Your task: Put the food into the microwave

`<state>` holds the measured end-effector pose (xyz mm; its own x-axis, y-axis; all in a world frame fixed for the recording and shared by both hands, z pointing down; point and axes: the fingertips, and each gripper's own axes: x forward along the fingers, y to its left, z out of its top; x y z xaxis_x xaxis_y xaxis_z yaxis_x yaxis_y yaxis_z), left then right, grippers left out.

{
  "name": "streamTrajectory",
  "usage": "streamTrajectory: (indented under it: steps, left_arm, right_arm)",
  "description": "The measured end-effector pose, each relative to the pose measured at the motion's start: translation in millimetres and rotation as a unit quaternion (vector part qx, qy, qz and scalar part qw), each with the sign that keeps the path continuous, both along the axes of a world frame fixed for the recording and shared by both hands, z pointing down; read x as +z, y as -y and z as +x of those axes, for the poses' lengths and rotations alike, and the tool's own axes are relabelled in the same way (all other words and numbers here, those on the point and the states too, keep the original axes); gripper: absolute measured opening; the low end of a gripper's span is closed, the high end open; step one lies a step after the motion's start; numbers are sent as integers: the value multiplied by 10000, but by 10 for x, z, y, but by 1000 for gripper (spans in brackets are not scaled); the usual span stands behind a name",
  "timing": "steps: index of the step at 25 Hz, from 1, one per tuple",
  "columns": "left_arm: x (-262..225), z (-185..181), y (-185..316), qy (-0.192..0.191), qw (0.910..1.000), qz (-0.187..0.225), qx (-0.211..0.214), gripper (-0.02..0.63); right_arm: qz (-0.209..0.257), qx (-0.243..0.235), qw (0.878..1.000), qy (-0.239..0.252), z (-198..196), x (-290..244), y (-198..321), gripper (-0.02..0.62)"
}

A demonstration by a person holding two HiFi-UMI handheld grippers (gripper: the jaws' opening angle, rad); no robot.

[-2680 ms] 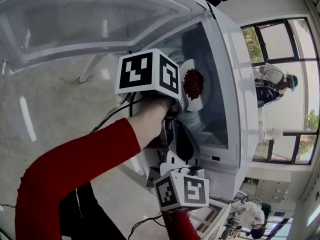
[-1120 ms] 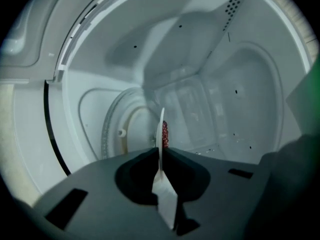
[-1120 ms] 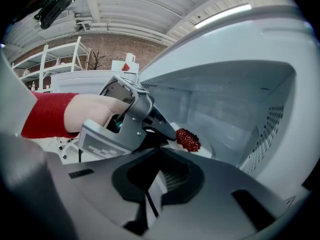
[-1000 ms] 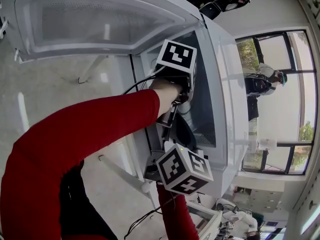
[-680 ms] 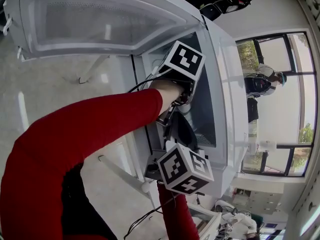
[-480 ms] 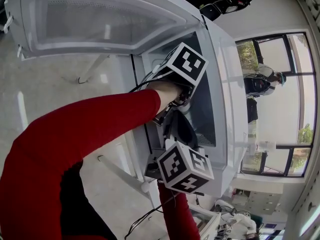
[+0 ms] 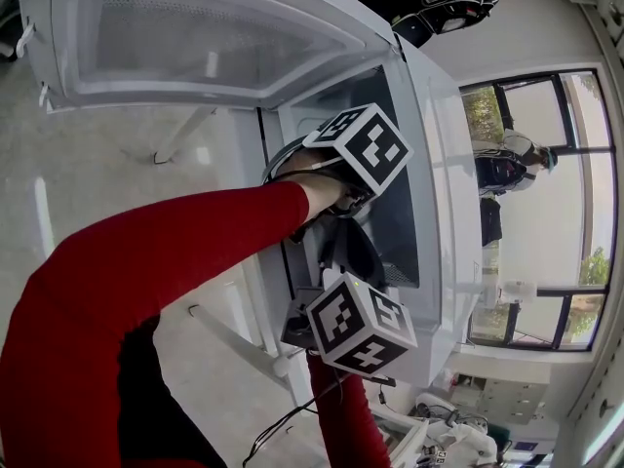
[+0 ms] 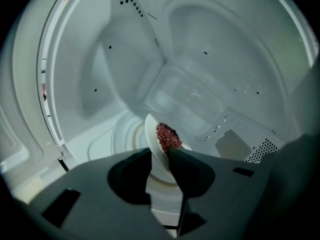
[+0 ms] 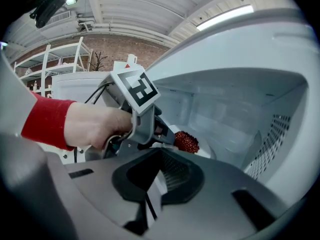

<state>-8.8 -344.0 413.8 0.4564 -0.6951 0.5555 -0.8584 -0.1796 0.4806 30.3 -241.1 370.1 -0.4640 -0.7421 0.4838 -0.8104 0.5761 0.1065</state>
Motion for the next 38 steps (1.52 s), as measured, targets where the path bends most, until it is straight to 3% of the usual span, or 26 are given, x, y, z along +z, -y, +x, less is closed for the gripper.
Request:
streamTrajectory:
  steps: [3, 19, 26, 31, 35, 38]
  left_arm:
    - [31, -7, -4, 16, 9999, 101, -38, 106]
    - [23, -86, 69, 956, 9947, 382, 11, 140]
    - [-10, -84, 91, 1268, 9894, 705, 94, 144]
    - [-3, -124, 122, 1599, 9834, 847, 156, 152]
    - [2, -195, 120, 2269, 9683, 1036, 159, 150]
    - [-6, -214, 115, 2271, 9675, 1102, 135, 150]
  right_arm:
    - [2, -43, 10000, 1, -3, 6, -2, 14]
    - [-61, -162, 9998, 73, -41, 22, -27, 13]
    - [-89, -184, 9998, 66, -45, 45, -28, 14]
    - [-167, -204, 9996, 107, -72, 62, -26, 14]
    - [-172, -191, 9996, 124, -63, 48, -26, 14]
    - [-190, -197, 9996, 122, -83, 57, -28, 14]
